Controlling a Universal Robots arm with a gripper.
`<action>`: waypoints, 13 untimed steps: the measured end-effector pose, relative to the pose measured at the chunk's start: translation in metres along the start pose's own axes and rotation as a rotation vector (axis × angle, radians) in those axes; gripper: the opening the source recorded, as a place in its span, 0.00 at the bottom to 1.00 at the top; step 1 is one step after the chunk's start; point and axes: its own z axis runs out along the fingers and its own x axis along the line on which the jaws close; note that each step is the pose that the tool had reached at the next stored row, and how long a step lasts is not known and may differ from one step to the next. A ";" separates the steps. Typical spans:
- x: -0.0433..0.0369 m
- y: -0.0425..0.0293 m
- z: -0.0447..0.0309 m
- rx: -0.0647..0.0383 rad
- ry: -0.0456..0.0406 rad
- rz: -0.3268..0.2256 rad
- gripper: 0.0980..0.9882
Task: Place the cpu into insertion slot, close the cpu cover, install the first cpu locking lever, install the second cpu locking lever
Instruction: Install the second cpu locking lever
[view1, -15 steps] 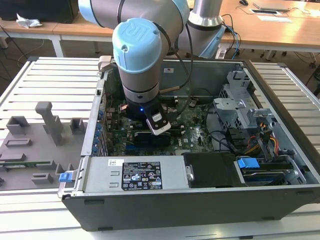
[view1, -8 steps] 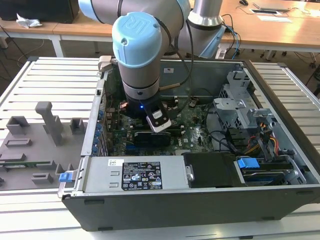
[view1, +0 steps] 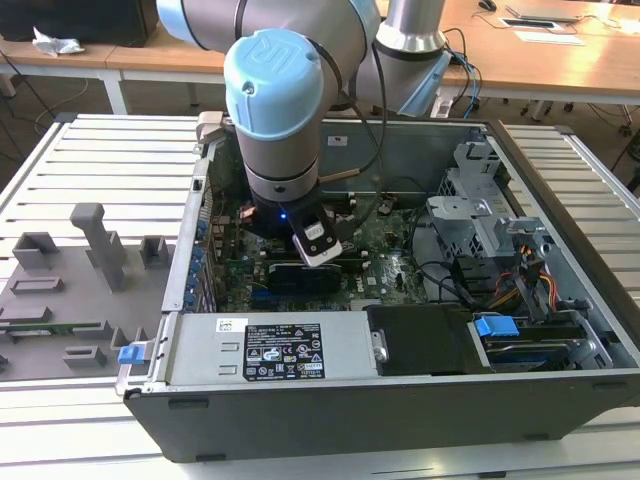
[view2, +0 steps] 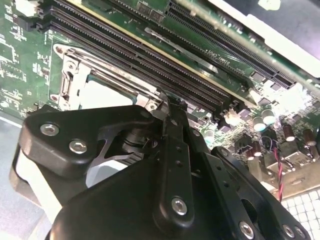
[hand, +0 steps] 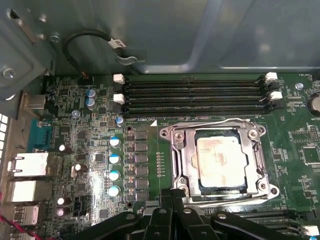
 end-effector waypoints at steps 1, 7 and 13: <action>0.0000 -0.0001 0.0004 0.000 0.0001 0.000 0.01; 0.0002 -0.0008 0.0025 0.000 0.0003 0.000 0.01; -0.0005 0.0031 -0.0093 0.005 -0.0003 0.000 0.01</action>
